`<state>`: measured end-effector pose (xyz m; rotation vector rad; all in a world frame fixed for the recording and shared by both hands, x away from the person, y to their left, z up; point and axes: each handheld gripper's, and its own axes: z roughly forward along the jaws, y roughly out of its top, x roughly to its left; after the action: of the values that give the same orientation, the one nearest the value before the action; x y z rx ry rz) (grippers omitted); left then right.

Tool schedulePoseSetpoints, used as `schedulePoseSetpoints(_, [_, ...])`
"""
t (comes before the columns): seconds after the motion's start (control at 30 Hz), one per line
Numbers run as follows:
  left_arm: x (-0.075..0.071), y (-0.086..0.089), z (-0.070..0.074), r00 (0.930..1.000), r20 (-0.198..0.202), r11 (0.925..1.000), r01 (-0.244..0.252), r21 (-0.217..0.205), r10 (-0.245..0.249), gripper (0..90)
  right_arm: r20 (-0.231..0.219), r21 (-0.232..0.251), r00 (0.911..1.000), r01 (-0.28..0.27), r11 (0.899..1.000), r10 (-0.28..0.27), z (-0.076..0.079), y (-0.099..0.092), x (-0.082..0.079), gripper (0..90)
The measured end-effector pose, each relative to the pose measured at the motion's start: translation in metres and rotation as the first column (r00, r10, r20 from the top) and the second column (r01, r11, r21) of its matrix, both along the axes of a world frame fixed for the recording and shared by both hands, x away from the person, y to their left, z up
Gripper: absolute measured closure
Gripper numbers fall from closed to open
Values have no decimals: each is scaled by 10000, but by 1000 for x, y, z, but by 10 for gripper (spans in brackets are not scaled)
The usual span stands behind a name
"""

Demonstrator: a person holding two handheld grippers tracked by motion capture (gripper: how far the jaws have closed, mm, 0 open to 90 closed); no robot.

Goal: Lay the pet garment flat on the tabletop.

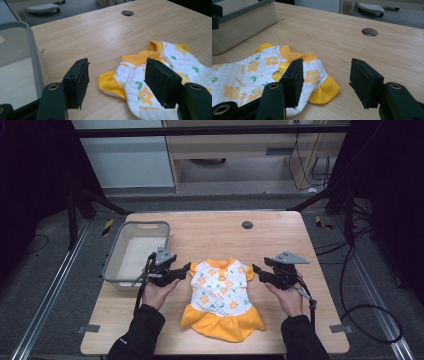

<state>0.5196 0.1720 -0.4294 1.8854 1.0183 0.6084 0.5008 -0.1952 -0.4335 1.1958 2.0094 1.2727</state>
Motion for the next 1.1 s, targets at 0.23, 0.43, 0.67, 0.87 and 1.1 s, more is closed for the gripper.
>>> schedulePoseSetpoints(0.23, [29, -17, -23, 9977, -656, 9976, -138, 677, 183, 396, -536, -604, 9985, 30, 9982, -63, -18, 14, 31, 459])
schedulePoseSetpoints(0.43, [43, -23, -46, 9907, -1335, 9953, -143, 959, 271, 412, -1004, -908, 9947, 151, 9958, -242, -46, 20, 49, 467])
schedulePoseSetpoints(0.67, [44, -25, -60, 9849, -1717, 9929, -28, 1186, 233, 451, -1572, -1192, 9872, 62, 9928, -251, -66, 23, 55, 508])
schedulePoseSetpoints(0.87, [43, -29, -68, 9776, -2097, 9927, 57, 1206, 199, 548, -1640, -1368, 9859, 117, 9905, -343, -72, 26, 54, 645])
schedulePoseSetpoints(1.1, [40, -40, -67, 9748, -2217, 9900, 77, 1410, 240, 757, -1876, -1075, 9822, -107, 9942, -98, -72, 31, 52, 851])
